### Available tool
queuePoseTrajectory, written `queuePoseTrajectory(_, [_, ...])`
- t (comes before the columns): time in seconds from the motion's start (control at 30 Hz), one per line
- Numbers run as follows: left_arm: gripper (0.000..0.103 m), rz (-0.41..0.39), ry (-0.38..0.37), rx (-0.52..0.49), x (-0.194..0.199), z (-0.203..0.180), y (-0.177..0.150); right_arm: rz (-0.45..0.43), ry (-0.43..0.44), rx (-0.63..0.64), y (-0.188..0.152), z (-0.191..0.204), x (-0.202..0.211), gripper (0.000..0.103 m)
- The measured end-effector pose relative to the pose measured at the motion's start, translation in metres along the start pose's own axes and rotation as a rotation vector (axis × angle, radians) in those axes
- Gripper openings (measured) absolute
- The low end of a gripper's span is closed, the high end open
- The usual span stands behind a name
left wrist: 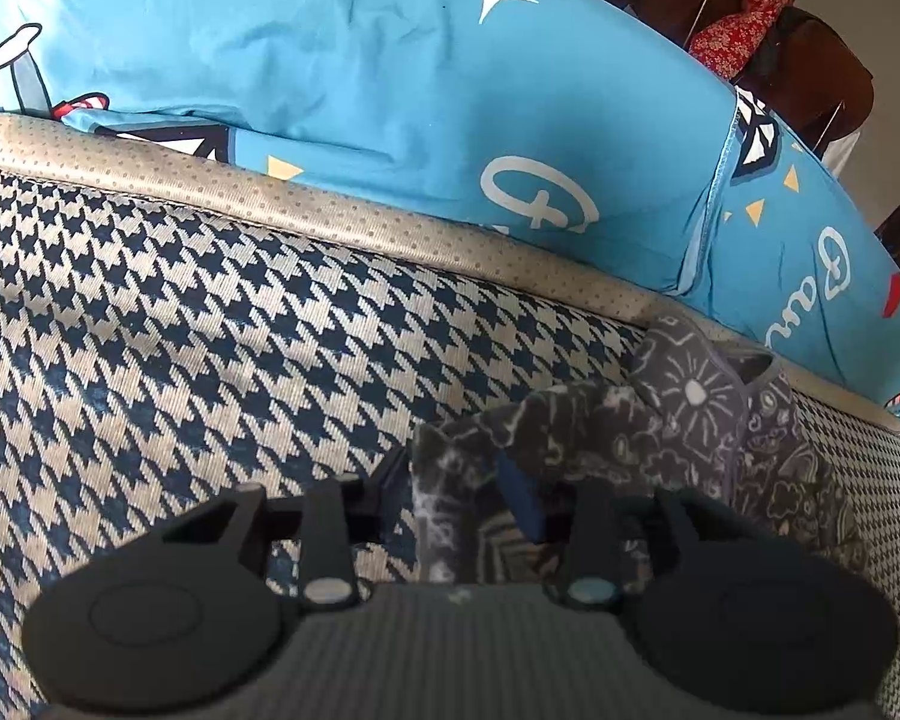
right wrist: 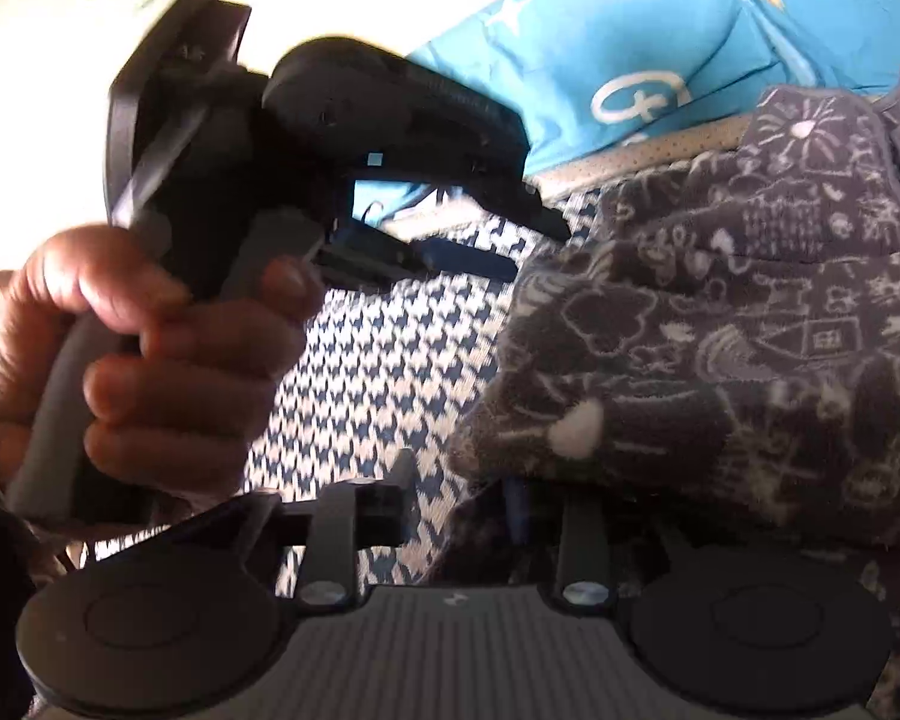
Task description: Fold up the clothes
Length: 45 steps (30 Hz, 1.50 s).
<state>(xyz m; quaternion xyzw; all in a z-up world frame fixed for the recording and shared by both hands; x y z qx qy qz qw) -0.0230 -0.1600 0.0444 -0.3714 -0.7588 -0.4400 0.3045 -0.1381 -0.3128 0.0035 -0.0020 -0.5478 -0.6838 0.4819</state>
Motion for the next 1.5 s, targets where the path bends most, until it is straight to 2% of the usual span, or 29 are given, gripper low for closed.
queuePoseTrajectory(0.1, [0.035, 0.004, -0.007, -0.005, 0.0, -0.003, 0.0, 0.017, 0.003, 0.033, 0.002, 0.006, 0.001, 0.051])
queuePoseTrajectory(0.3, [0.035, -0.004, -0.005, -0.044, 0.008, -0.016, -0.003, 0.033, 0.009, 0.027, 0.003, 0.006, 0.01, 0.051])
queuePoseTrajectory(0.4, [0.044, -0.036, 0.003, -0.073, 0.018, -0.025, -0.004, 0.039, 0.031, 0.022, 0.005, 0.007, 0.019, 0.051])
queuePoseTrajectory(0.47, [0.047, -0.043, -0.017, -0.086, 0.024, -0.031, -0.005, 0.044, 0.048, 0.036, 0.005, 0.01, 0.025, 0.051])
queuePoseTrajectory(0.67, [0.047, 0.01, -0.051, -0.156, 0.021, -0.049, -0.022, 0.064, 0.068, 0.058, 0.001, 0.011, 0.038, 0.051])
queuePoseTrajectory(0.83, [0.047, 0.068, -0.032, -0.167, 0.007, -0.046, -0.036, 0.06, 0.062, 0.064, 0.002, 0.005, 0.048, 0.051])
queuePoseTrajectory(1.27, [0.049, 0.001, 0.033, -0.122, -0.025, -0.028, -0.033, 0.027, 0.01, 0.059, 0.008, -0.011, 0.067, 0.051])
queuePoseTrajectory(1.5, [0.049, -0.019, 0.056, -0.143, -0.027, -0.032, -0.035, -0.017, -0.082, 0.044, 0.008, -0.019, 0.075, 0.051])
Point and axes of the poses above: each gripper's, at about its wrist camera, not at the fingertips, and x roughly against the way its jaws point, z to its left, y to its top, the point moved 1 cm from there along -x, roughly the way its jaws point, and after that the axes turned 8 degrees about x, right-handed, at the moved point
